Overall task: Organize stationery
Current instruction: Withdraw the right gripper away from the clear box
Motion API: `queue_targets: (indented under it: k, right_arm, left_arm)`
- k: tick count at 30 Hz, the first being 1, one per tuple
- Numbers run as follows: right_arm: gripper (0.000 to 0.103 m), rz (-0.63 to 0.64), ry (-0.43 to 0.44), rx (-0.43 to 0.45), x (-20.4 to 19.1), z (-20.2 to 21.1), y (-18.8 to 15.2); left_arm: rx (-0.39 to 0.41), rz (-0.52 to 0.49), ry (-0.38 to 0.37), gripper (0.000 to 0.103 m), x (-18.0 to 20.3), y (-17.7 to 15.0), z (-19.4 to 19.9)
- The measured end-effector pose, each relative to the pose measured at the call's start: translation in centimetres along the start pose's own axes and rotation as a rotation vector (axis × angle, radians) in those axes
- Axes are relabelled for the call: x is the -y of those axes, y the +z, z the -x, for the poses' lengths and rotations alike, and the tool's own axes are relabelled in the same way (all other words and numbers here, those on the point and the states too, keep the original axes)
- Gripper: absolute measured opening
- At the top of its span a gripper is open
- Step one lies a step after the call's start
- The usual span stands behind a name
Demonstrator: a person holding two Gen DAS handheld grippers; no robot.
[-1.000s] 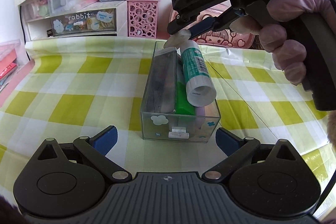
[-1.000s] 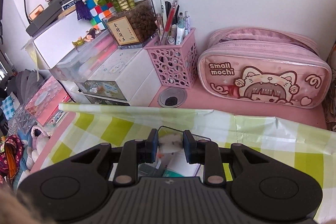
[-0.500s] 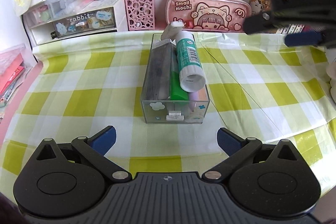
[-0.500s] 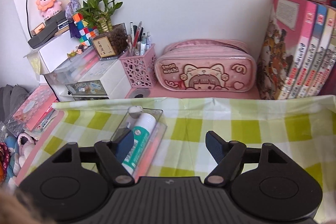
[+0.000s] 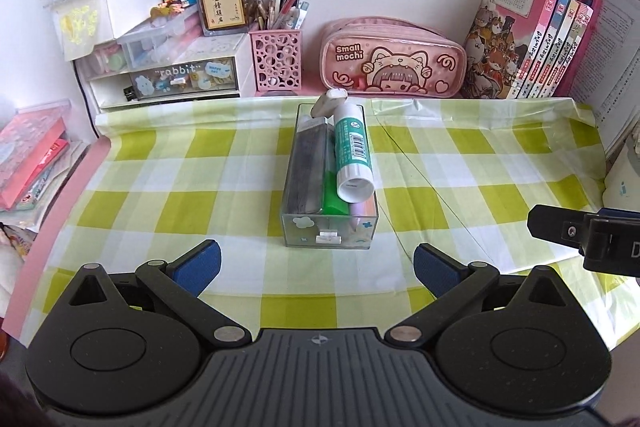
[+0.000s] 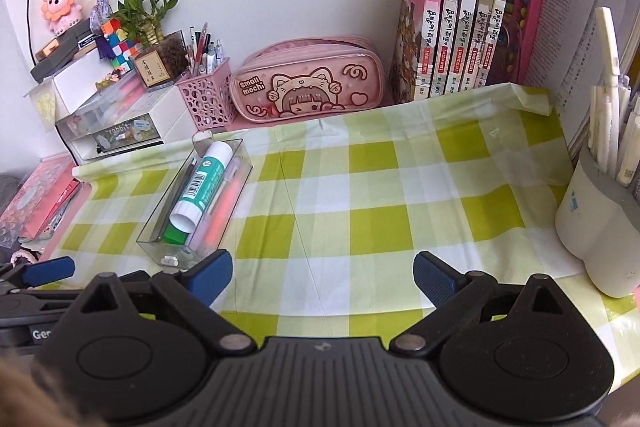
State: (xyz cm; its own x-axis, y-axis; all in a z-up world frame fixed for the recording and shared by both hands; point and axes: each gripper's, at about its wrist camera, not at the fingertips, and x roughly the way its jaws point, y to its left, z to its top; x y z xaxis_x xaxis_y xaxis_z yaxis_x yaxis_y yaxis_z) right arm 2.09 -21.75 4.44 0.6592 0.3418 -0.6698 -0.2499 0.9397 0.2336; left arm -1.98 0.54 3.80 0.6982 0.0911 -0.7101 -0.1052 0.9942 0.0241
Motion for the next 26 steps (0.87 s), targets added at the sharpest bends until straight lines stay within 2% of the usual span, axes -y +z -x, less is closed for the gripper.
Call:
queue_targets:
  k: [26]
  right_arm:
    - [0.087,0.006,0.008,-0.024,-0.18,-0.48,-0.01]
  left_arm:
    - [-0.007,0.002,-0.008,0.098,-0.01,-0.12,-0.37]
